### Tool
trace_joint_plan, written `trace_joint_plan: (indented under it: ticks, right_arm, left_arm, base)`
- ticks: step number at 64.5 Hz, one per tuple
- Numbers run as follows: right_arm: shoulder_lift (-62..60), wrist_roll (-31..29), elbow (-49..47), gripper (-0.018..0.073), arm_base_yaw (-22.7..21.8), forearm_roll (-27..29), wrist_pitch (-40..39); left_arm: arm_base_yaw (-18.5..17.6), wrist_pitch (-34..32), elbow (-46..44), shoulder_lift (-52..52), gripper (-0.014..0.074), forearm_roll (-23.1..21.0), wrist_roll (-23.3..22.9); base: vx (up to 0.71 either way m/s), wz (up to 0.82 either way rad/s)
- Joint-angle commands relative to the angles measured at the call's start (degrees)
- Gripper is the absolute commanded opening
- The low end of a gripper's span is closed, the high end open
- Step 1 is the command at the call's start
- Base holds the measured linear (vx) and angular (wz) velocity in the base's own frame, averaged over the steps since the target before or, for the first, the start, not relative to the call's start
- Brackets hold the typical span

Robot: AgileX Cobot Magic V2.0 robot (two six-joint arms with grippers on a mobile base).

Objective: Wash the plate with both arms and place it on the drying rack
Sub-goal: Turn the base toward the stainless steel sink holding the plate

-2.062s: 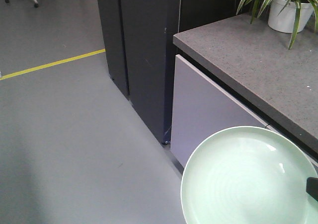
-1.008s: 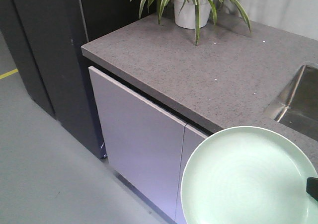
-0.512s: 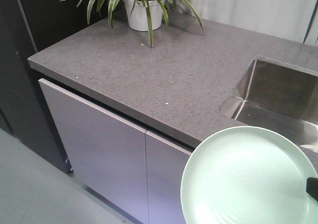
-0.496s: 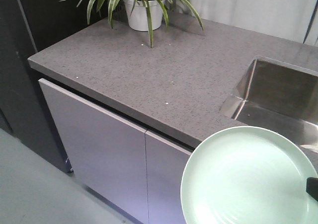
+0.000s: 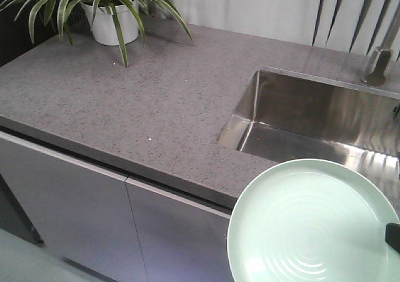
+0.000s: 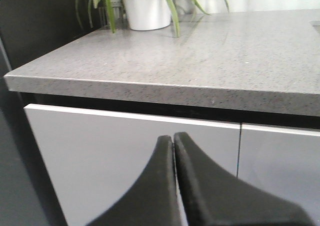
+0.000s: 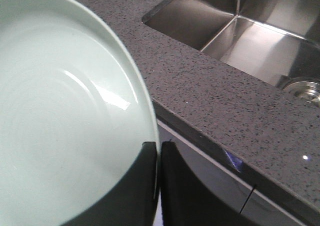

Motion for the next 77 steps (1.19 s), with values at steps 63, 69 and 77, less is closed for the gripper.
trace_joint_plan:
  ticks: [63, 69, 77]
  right_arm:
    - [0.4, -0.1, -1.5, -0.0001, -0.4, 2.2, -3.0]
    - [0.4, -0.1, -1.5, -0.0001, -0.4, 2.2, -3.0]
    - [0.4, -0.1, -1.5, -0.0001, -0.4, 2.2, -3.0]
  left_arm:
    - [-0.2, -4.1, -1.2, -0.9, -0.0006, -0.4, -0.3]
    - [-0.2, -4.1, -1.2, -0.9, -0.0006, -0.4, -0.3]
    - [-0.2, -4.1, -1.2, -0.9, -0.0006, -0.4, -0.3]
  base:
    - [0.04, -0.23]
    - [0.04, -0.16]
    - [0.04, -0.15]
